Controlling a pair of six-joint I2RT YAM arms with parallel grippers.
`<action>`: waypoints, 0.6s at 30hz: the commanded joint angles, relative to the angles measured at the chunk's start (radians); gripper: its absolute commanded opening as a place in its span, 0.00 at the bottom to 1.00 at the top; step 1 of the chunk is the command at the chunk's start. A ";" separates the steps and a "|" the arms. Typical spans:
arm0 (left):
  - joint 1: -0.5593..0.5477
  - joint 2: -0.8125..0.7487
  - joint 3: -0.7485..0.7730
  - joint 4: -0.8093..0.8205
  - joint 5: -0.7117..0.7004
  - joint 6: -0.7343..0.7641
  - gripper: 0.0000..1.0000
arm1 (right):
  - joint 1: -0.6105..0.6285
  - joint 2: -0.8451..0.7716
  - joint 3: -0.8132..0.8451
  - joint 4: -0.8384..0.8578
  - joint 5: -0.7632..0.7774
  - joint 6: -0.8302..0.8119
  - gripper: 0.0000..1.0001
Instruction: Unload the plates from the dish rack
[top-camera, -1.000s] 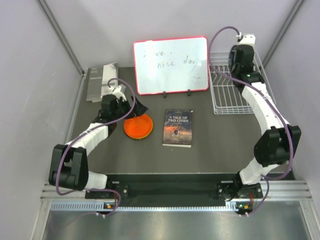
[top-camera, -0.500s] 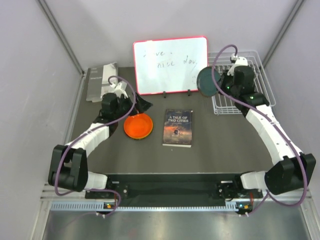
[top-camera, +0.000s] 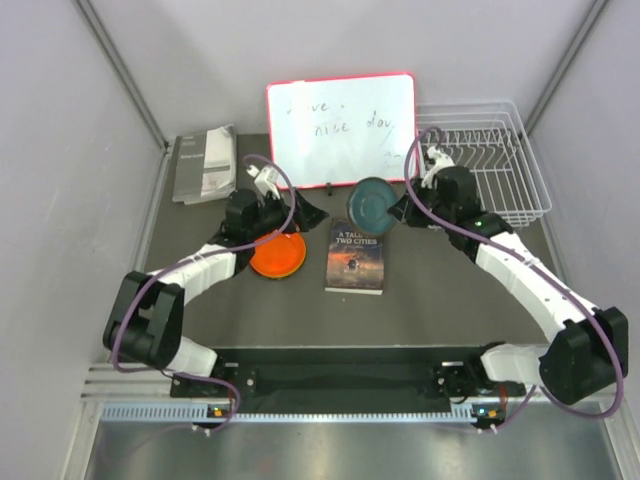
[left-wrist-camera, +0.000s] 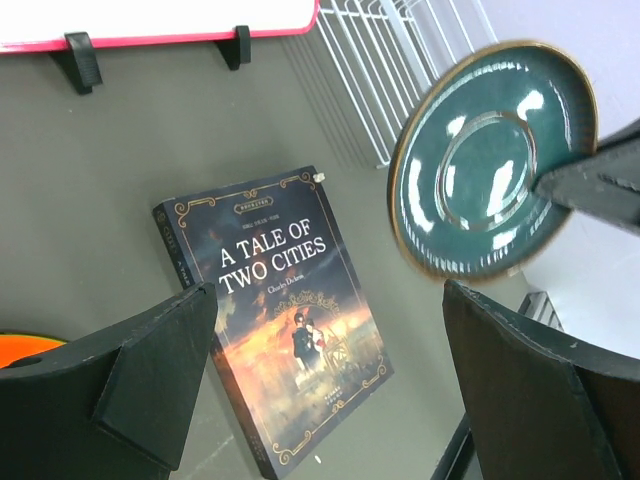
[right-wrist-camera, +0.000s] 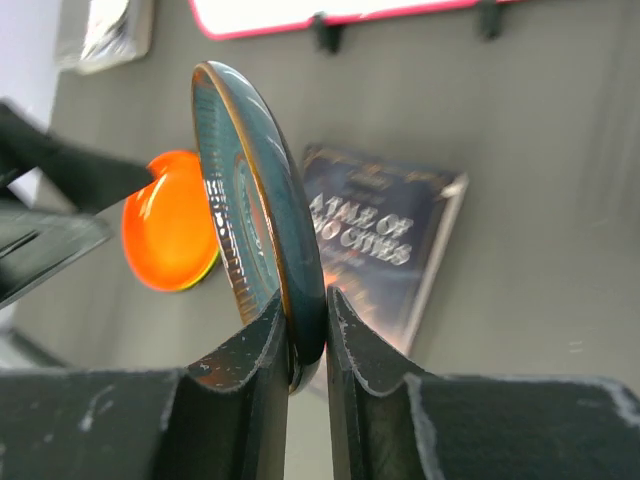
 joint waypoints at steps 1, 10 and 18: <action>-0.021 0.032 0.013 0.121 -0.014 -0.008 0.99 | 0.064 -0.049 -0.025 0.189 -0.064 0.107 0.00; -0.046 0.067 -0.005 0.214 -0.023 -0.037 0.98 | 0.095 -0.031 -0.120 0.362 -0.170 0.226 0.00; -0.047 0.093 -0.039 0.301 -0.012 -0.098 0.87 | 0.097 -0.009 -0.204 0.574 -0.292 0.351 0.00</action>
